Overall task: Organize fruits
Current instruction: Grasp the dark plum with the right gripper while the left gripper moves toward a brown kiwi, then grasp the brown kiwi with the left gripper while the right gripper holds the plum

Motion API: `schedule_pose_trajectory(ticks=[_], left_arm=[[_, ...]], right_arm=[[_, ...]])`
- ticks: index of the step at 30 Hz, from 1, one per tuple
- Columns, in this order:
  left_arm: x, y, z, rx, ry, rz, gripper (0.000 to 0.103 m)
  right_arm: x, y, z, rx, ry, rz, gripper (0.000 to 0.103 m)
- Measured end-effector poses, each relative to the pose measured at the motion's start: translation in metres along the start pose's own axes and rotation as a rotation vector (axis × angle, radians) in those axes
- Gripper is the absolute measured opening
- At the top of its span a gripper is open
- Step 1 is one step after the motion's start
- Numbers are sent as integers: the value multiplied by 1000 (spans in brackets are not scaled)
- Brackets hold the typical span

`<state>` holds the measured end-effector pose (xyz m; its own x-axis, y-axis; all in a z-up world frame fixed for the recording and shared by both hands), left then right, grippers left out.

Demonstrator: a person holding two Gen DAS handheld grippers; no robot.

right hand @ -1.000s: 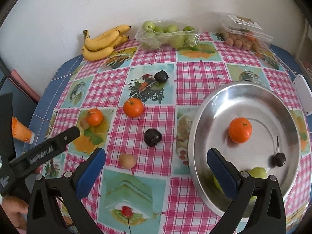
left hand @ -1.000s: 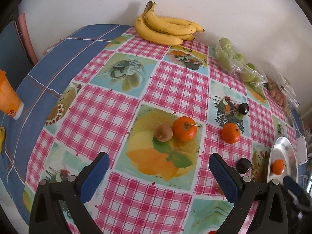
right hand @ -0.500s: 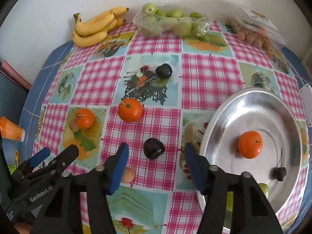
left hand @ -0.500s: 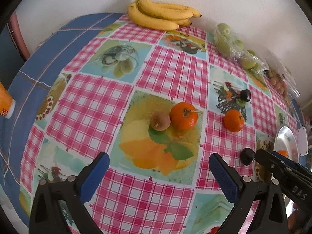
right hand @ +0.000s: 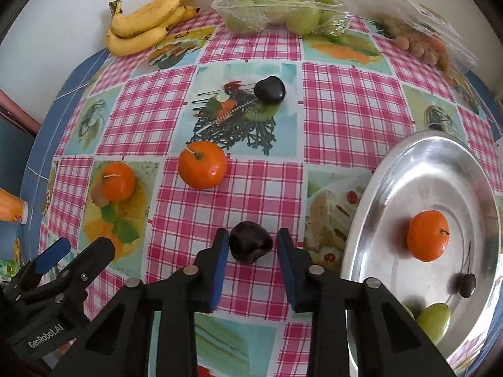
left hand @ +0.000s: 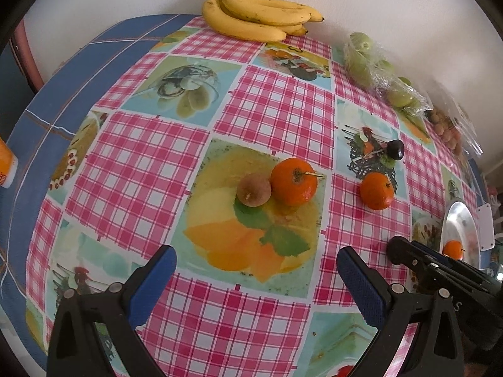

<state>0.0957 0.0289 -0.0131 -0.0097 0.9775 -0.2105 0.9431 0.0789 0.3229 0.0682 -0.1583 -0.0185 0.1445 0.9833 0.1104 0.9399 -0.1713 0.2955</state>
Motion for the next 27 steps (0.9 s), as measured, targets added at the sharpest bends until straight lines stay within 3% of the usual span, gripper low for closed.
schedule_pose_trajectory(ticks=[6,11,14,20,27], left_arm=[[-1,0,1,20,-18,-10,103],[-4,-3,2,60,-127,-40,102],[-13,-6,-1,58,-156,-15,100],[-37,-14,4,104,-223,47,80],[-61,-29,6,141,-271,115,48]], right_arm=[[-1,-3,-5,-18,10,9,29],[-6,-19,-22,-47,15,31,29],[-10,-32,-28,-52,14,54,29],[-18,-57,-40,-73,31,102,30],[-25,-74,-51,-87,23,122,30]])
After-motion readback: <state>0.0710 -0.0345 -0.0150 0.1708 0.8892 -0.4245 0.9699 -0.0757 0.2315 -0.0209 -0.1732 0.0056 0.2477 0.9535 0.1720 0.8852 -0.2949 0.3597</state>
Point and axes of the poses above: each gripper's, at about its wrist camera, not at the fingertips, and z roughly the way its jaws point, x to its left, y to its top, the point moved 1 cm from there along z, roughly the way its jaws point, and after that the axes turned 8 degrees about -z, right-handed, at the moved point
